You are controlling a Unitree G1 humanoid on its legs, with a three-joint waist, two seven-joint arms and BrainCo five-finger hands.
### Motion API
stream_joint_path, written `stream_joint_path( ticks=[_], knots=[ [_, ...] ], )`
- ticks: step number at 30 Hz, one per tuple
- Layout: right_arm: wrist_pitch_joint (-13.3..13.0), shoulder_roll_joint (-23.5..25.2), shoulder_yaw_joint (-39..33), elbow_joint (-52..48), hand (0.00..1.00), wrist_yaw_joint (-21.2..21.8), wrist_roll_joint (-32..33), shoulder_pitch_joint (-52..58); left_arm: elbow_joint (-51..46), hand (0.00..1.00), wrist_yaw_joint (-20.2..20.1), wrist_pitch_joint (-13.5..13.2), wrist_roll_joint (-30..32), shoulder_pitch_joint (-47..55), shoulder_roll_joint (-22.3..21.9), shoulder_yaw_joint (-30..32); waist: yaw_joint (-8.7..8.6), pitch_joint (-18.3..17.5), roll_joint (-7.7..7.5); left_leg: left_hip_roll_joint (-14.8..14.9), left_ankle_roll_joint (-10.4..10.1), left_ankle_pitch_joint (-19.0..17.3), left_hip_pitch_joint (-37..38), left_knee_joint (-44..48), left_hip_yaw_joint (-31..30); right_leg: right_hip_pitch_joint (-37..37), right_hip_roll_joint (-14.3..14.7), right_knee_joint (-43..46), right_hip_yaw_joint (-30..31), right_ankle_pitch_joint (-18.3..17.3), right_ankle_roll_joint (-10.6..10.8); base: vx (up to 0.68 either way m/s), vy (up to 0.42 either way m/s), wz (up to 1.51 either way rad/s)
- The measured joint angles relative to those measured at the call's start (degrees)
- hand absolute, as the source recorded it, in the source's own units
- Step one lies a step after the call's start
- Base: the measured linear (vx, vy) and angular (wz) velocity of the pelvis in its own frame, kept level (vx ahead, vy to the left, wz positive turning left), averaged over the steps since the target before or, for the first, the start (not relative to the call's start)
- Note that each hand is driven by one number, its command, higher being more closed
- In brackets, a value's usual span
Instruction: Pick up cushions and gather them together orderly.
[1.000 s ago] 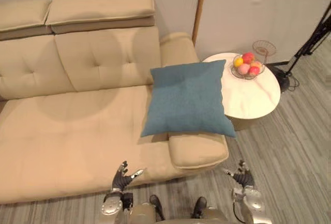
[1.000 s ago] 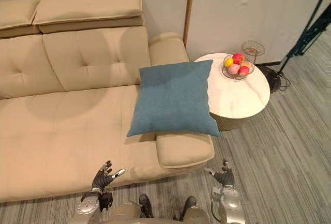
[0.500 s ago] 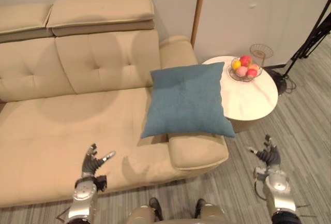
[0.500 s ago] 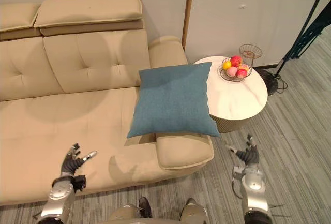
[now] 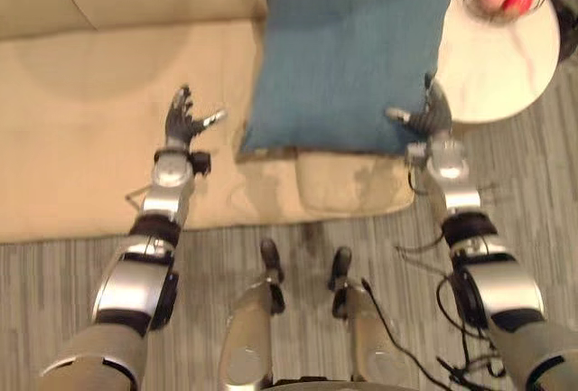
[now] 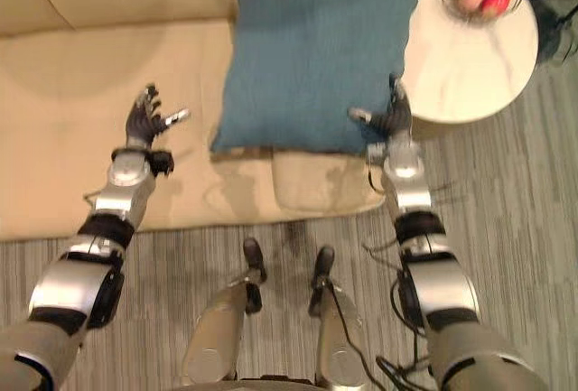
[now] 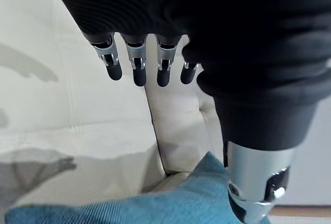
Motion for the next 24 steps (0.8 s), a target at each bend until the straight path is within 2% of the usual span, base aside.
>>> stream_joint_path(
  ticks=[3, 4, 7, 12, 14, 20, 24],
  knots=[
    [0.0, 1.1, 1.6, 2.8, 0.00, -2.1, 0.6, -6.3, 3.0, 0.00, 0.1, 0.0, -1.2, -6.2, -1.8, -2.1, -0.90, 0.0, 0.02, -0.3, 0.1, 2.5, -3.0, -2.7, 0.4, -4.5, 0.3, -0.1, 1.0, 1.4, -0.1, -0.10, 0.000, -0.11],
    [-0.1, 2.2, 2.2, 3.3, 1.00, -2.9, 1.3, -8.3, 4.5, 1.00, 0.2, 0.1, -1.5, -8.6, -2.8, -3.2, -1.70, 0.0, 0.00, -0.3, 0.1, 3.7, -3.9, -4.2, 0.4, -6.1, 0.5, -0.3, 1.1, 2.1, -0.3, -0.13, 0.000, -0.10],
    [-0.6, 4.0, 4.2, 2.6, 1.00, -4.3, 1.8, -10.8, 6.1, 1.00, 1.4, 0.6, -2.3, -12.4, -5.9, -4.5, -2.43, 0.1, -0.07, 0.1, -0.6, 5.3, -5.4, -6.6, 1.3, -8.7, 1.4, -1.5, 2.1, 3.7, -0.4, -0.11, -0.010, -0.17],
    [-0.7, 3.9, 6.0, -3.9, 1.00, -4.8, 3.7, -10.2, 4.6, 1.00, 2.8, 1.0, -5.0, -13.8, -4.5, -4.2, -2.62, 0.5, -0.18, 1.8, -1.5, 6.5, -6.8, -7.9, 2.0, -10.4, 2.5, -2.4, 2.3, 4.8, -0.9, -0.03, -0.028, -0.11],
    [-0.9, 3.8, 6.4, -6.6, 1.00, -4.9, 4.3, -9.3, 2.7, 1.00, 2.8, 1.0, -6.6, -13.9, -4.4, -4.2, -2.09, 0.5, -0.16, 2.2, -1.9, 6.8, -6.7, -8.1, 2.1, -10.4, 2.9, -2.5, 2.3, 4.8, -0.9, 0.02, -0.040, -0.01],
    [-1.6, 3.5, 9.7, -19.3, 1.00, -5.0, 6.5, -0.7, -5.1, 1.00, 3.9, 1.1, -8.3, -12.0, -3.0, -3.7, -1.72, 0.5, -0.16, 2.4, -2.9, 7.8, -4.4, -9.8, 2.9, -9.3, 3.3, -2.5, 3.5, 4.8, -0.9, 0.06, -0.017, -0.05],
    [-2.2, 3.6, 12.4, -27.5, 1.00, -5.0, 6.5, 9.1, -14.8, 1.00, 4.1, 1.1, -8.1, -4.8, -1.9, -4.4, -1.71, 0.5, -0.13, 1.7, -3.0, 7.7, 0.0, -10.0, 2.1, -4.9, 3.0, -2.3, 4.1, 3.5, -0.7, 0.08, -0.004, 0.04]
  ],
)
